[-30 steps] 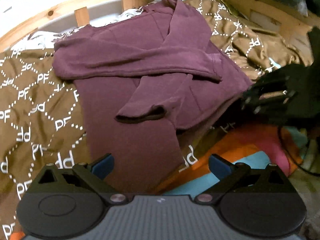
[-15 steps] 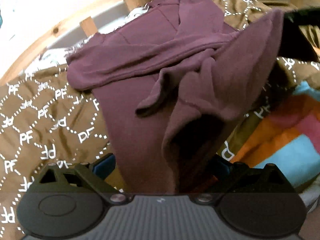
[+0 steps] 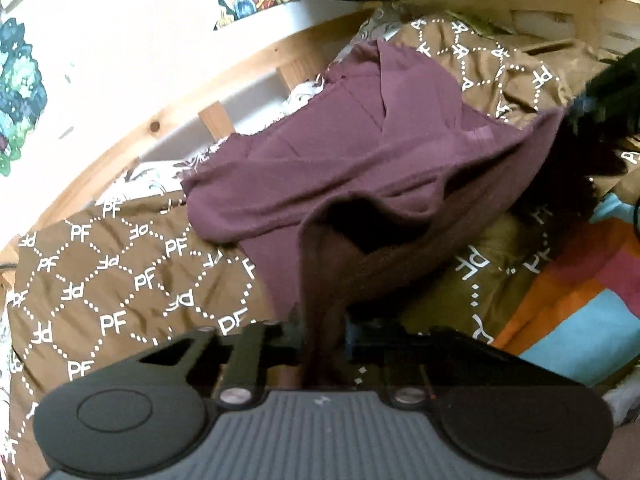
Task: Fold small clothes
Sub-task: 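Grasp the maroon shirt hem with the left gripper while the right gripper grasps it too, then lift the hem with both grippers and fold it toward the collar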
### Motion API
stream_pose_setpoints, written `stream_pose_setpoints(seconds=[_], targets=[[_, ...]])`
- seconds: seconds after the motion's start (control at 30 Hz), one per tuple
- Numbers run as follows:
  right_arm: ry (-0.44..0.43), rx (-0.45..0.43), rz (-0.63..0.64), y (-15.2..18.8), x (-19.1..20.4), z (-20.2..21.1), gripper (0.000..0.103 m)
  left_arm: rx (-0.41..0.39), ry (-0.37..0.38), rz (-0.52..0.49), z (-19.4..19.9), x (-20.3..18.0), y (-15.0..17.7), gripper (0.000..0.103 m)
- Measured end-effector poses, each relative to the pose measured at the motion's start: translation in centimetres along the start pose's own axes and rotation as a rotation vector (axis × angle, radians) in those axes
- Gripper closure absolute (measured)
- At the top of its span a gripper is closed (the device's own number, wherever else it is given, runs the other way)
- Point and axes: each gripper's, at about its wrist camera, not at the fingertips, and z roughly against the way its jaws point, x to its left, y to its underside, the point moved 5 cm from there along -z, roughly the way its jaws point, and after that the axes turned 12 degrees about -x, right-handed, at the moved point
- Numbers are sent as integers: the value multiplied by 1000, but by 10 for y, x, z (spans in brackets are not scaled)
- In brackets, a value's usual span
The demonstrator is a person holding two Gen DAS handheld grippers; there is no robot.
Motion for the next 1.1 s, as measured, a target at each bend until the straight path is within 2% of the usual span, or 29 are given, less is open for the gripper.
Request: stream_pose_setpoints(seconds=[0.13, 0.2, 0.37, 0.5, 0.53, 0.57, 0.6, 0.73, 0.9, 1.1], targets=[[29, 138, 142, 23, 12, -13, 87, -8, -42, 32, 0, 9, -4, 94], [34, 212, 201, 38, 17, -19, 73, -19, -68, 62, 1, 15, -8, 95], [77, 275, 334, 56, 26, -20, 70, -40, -98, 142, 4, 28, -18, 95], [132, 330, 437, 68, 25, -20, 69, -61, -114, 160, 12, 33, -22, 96], [143, 328, 451, 69, 24, -17, 70, -64, -116, 158, 15, 33, -22, 96], [150, 316, 461, 68, 24, -14, 78, -67, -116, 157, 19, 32, -21, 96], [155, 297, 472, 65, 22, -10, 97, -69, -115, 158, 23, 30, -21, 96], [184, 191, 483, 50, 21, 13, 98, -74, -105, 163, 41, 21, -15, 97], [195, 78, 389, 23, 16, 46, 98, -81, -109, 168, 66, 11, -7, 97], [188, -2, 311, 3, 21, 90, 98, -94, -79, 266, 97, 21, 2, 97]])
